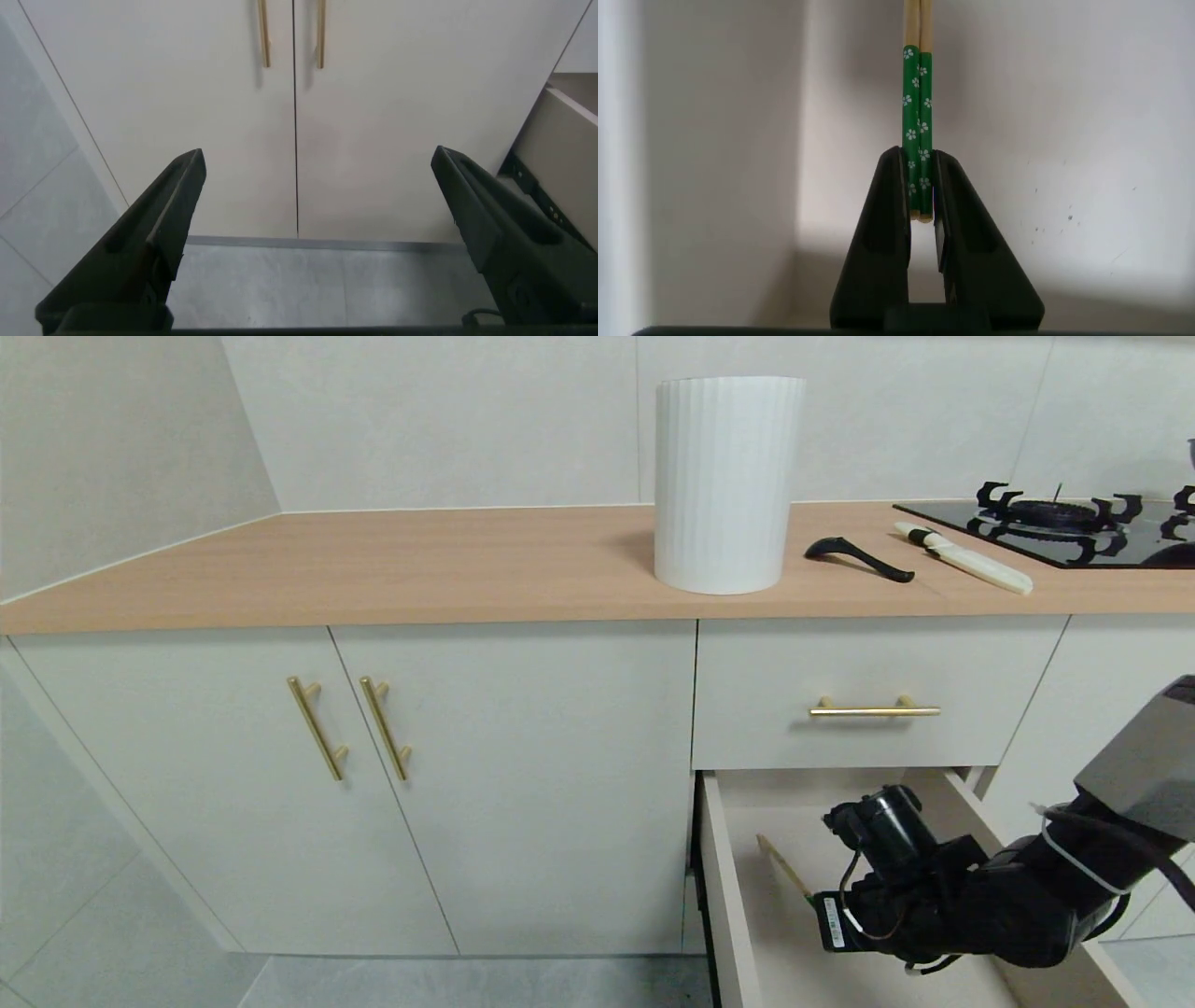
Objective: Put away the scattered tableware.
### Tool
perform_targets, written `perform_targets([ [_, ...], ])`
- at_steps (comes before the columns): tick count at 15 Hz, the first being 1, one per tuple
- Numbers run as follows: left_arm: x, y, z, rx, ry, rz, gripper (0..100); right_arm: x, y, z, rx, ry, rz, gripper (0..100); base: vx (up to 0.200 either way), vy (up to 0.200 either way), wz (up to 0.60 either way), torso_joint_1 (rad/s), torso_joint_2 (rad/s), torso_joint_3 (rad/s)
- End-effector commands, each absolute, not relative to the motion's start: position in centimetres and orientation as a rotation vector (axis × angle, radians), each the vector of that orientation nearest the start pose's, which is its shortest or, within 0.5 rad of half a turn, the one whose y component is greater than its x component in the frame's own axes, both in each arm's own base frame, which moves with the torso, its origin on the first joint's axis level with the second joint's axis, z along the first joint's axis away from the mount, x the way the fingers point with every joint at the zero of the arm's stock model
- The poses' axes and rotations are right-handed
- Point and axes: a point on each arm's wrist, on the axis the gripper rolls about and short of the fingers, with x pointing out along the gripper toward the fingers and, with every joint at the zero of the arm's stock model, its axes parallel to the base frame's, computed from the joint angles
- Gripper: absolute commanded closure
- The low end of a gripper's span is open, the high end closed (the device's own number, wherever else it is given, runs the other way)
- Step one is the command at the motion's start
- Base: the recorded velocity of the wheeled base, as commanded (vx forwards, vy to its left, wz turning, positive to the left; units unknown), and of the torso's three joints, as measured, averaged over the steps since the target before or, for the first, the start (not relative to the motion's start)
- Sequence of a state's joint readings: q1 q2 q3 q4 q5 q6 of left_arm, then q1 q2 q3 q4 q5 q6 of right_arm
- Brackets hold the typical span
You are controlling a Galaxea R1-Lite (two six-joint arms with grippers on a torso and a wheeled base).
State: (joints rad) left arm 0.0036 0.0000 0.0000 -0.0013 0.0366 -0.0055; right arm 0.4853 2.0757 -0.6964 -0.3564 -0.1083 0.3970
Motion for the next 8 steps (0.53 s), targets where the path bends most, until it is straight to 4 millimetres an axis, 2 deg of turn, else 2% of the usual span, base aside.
perform_targets([
  [1,-2.3,0.1,7.6,-0.006,0.0,0.041,0,27.2,14.1,-0.4,0.033,1.094,0.126,100,0.0,0.0,0.0,0.0,0.0,0.0],
  [6,-2.3,0.1,7.6,-0.006,0.0,0.041,0,27.0,14.9,-3.5,-0.02,1.175,0.124,100,0.0,0.0,0.0,0.0,0.0,0.0],
  [8,-2.3,0.1,7.6,-0.006,0.0,0.041,0,27.1,15.1,-4.0,-0.041,1.174,0.106,100,0.0,0.0,0.0,0.0,0.0,0.0],
])
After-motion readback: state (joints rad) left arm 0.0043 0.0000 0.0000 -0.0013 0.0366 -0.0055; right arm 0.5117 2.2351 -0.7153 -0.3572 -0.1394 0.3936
